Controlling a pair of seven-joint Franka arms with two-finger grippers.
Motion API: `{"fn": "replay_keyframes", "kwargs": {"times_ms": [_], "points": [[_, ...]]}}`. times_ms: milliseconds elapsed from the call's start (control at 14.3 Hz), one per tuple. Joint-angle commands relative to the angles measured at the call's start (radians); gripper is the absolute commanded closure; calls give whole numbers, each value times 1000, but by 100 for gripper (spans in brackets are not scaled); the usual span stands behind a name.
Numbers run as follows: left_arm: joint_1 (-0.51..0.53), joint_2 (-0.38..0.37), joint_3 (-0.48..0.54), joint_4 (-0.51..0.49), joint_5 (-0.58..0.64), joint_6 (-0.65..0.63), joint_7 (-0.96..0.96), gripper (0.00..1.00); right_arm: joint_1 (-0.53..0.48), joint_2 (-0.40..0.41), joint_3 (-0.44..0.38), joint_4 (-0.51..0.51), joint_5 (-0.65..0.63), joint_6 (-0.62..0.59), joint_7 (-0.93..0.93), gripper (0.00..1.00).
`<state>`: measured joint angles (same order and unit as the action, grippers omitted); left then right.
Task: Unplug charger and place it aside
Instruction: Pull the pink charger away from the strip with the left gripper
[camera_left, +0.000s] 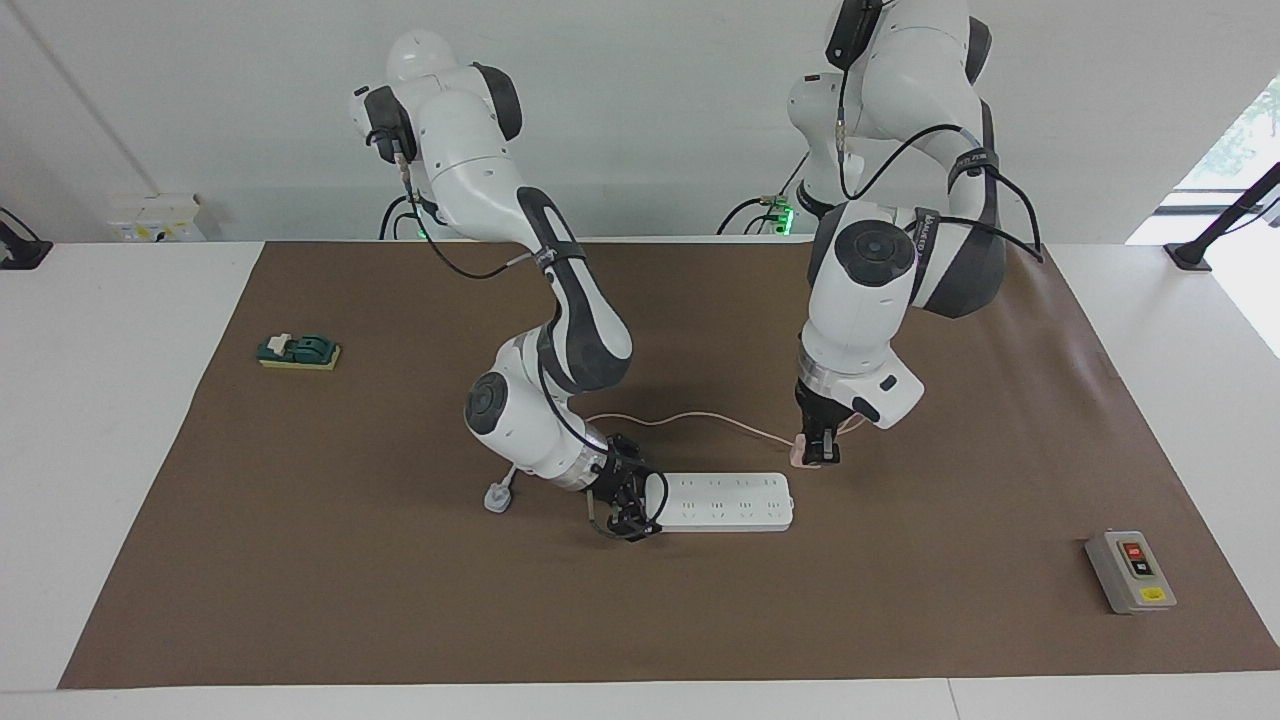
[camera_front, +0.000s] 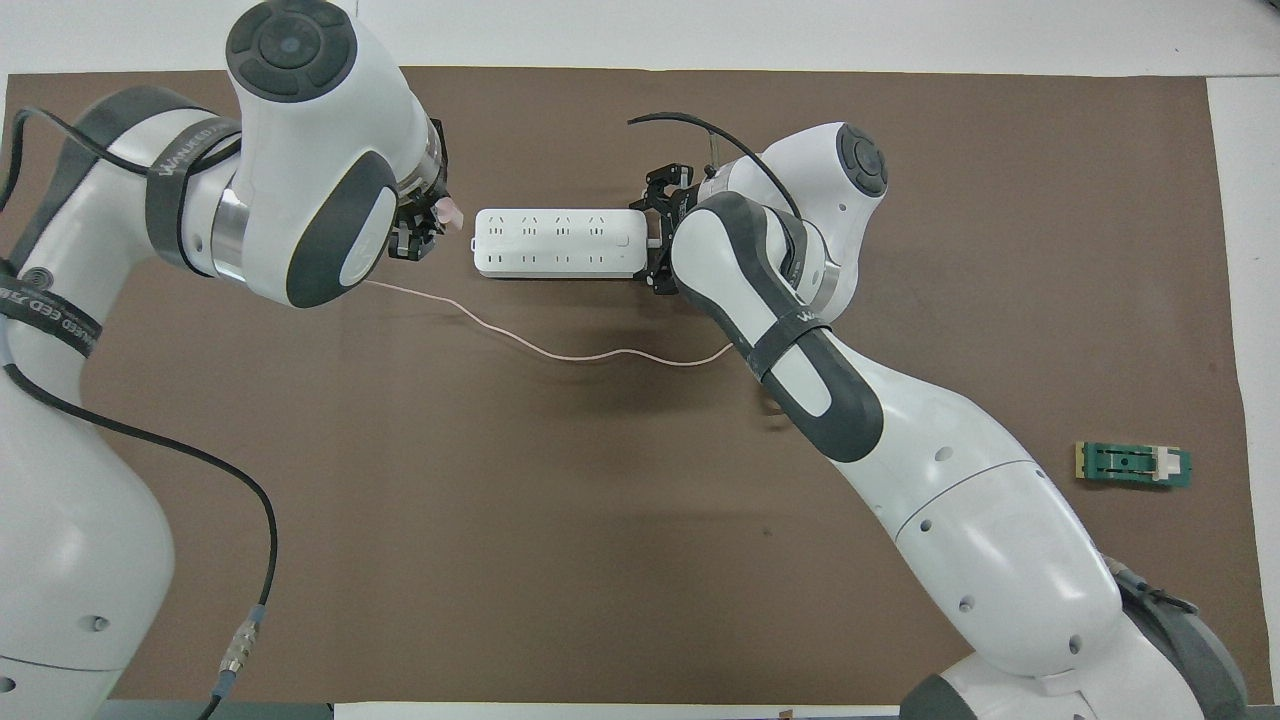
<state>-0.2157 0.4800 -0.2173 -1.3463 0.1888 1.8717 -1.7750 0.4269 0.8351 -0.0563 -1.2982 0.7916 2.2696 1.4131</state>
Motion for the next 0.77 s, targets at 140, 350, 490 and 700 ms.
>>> {"fn": "replay_keyframes", "kwargs": {"times_ms": [140, 350, 490, 700], "points": [[91, -150, -4, -100, -45, -51, 312, 100, -16, -30, 10, 13, 12, -2, -28, 0], [157, -269, -4, -221, -68, -52, 604, 100, -13, -63, 4, -18, 5, -10, -29, 0], [196, -325, -2, -272, -98, -54, 782, 100, -23, -108, 1, -62, -2, -21, -31, 0], [251, -403, -4, -356, -144, -65, 1021, 100, -39, -175, -11, -114, -46, -83, -31, 0]]}}
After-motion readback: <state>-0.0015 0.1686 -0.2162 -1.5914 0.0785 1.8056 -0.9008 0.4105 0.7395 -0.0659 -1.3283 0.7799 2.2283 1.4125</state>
